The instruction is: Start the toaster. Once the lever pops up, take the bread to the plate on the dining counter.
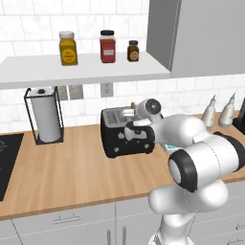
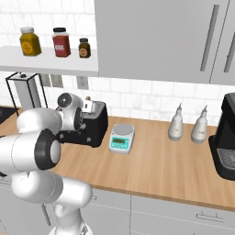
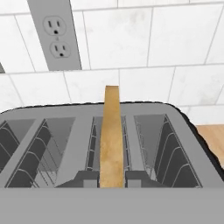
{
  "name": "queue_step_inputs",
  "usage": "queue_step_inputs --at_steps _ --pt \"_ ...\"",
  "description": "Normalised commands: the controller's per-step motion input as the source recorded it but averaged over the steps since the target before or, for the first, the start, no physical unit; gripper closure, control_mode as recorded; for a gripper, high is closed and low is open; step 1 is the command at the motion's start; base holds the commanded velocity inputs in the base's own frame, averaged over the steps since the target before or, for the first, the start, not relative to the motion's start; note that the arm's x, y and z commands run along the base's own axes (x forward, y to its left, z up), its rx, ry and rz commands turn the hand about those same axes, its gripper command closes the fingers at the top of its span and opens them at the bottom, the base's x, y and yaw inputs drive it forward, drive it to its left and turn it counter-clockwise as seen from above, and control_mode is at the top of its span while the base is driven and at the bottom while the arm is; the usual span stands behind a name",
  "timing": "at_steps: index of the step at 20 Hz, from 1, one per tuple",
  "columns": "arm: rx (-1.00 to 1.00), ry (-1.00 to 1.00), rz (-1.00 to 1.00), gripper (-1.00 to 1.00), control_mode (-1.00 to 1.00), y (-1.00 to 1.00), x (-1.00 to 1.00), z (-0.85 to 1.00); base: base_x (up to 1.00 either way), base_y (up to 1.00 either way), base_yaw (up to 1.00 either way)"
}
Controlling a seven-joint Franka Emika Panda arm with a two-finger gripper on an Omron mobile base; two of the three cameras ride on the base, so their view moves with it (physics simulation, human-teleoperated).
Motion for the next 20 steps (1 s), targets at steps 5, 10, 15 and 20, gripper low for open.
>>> queue_step_inputs --at_steps 5,10,15,20 --pt "0.00 -0.01 0.00 1.00 -1.00 0.00 -0.04 0.36 0.00 0.00 0.00" --pt "0.00 0.00 0.00 1.00 -1.00 0.00 -0.17 0.42 0.00 0.00 0.00" --pt "0.00 -0.03 0.00 1.00 -1.00 0.00 -0.31 0.44 0.00 0.00 0.00" --pt "0.00 -0.05 0.00 1.00 -1.00 0.00 -0.39 0.41 0.00 0.00 0.00"
